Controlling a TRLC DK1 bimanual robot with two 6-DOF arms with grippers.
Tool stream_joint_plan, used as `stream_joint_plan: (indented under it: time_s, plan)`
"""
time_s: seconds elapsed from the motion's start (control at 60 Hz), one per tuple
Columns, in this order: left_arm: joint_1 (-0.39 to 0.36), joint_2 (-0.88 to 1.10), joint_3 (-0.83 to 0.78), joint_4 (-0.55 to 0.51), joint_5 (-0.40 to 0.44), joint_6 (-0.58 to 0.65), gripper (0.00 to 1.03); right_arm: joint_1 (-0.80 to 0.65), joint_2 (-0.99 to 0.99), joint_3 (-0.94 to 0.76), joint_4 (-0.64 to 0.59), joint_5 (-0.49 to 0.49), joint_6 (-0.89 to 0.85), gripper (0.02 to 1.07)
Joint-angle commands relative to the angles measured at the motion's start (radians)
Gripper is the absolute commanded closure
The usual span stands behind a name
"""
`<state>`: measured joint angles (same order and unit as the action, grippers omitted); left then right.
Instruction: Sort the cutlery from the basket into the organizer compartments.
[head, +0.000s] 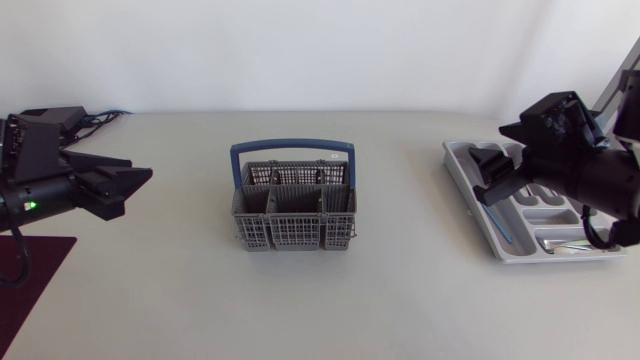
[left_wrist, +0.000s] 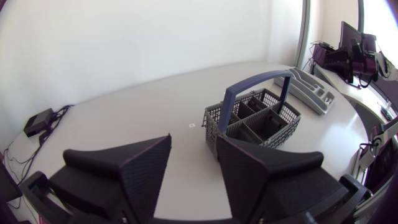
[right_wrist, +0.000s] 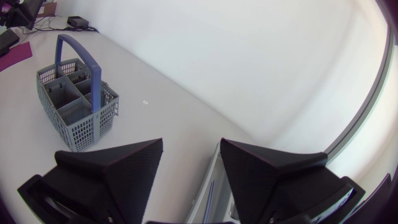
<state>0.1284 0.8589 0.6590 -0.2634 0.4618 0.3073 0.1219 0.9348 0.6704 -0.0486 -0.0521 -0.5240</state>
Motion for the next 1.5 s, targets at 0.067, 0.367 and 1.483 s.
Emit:
stream_joint_plan:
  time_s: [0.067,0.367,1.483]
  plan:
    - [-0.018,-0.072,-0.047,0.003,-0.045,-0.031,0.04,-0.015,-0.136,-0.068,-0.031,0.015,-0.002,0.06]
    - [0.011,-0.245,-0.107,0.033,-0.081,-0.047,0.04,-0.028,-0.337,-0.124,-0.102,0.080,0.033,0.06]
    - [-0.122,-0.834,-0.636,0.255,-0.444,-0.295,0.05,-0.120,-0.925,-0.661,0.046,0.053,0.515,0.06]
